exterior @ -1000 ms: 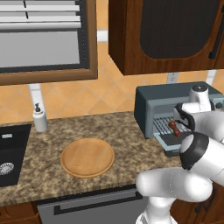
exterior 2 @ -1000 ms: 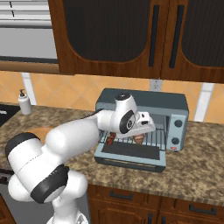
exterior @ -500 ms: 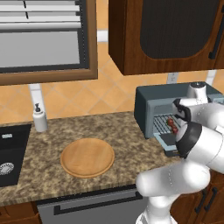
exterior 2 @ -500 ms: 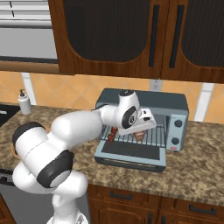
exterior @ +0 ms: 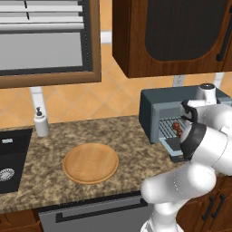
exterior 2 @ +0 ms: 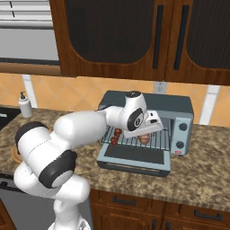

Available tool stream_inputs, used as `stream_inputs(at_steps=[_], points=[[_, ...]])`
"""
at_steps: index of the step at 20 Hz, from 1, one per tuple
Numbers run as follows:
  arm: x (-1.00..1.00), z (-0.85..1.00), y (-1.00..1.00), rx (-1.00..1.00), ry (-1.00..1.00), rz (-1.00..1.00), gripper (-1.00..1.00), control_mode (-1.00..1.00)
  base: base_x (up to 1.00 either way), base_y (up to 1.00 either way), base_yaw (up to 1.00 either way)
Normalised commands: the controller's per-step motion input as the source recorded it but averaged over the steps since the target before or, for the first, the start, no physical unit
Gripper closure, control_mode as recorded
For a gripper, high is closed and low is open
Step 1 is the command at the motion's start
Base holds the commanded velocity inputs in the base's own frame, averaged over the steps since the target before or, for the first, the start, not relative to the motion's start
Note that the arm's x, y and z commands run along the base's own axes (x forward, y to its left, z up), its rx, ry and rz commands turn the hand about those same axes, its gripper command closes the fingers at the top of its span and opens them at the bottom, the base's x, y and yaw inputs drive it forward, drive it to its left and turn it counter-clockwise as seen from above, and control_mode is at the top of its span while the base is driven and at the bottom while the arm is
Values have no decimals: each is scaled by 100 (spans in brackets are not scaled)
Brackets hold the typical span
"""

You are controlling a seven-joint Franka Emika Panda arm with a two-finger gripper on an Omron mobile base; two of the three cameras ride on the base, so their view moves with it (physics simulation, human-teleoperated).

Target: Pick up the kebab skewer and baguette bread, and place them inside the toaster oven. Close the toaster oven door and start by setting the timer.

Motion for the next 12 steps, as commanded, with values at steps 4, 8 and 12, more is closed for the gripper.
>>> stream_inputs(at_steps=[4, 8, 12], points=[[-20, 7, -6, 0, -8, 0, -100, -100, 0, 0, 0], [-61, 46, 0, 4, -5, 0, -100, -100, 0, 0, 0], [-66, 16, 32, 11, 5, -6, -100, -100, 0, 0, 0]])
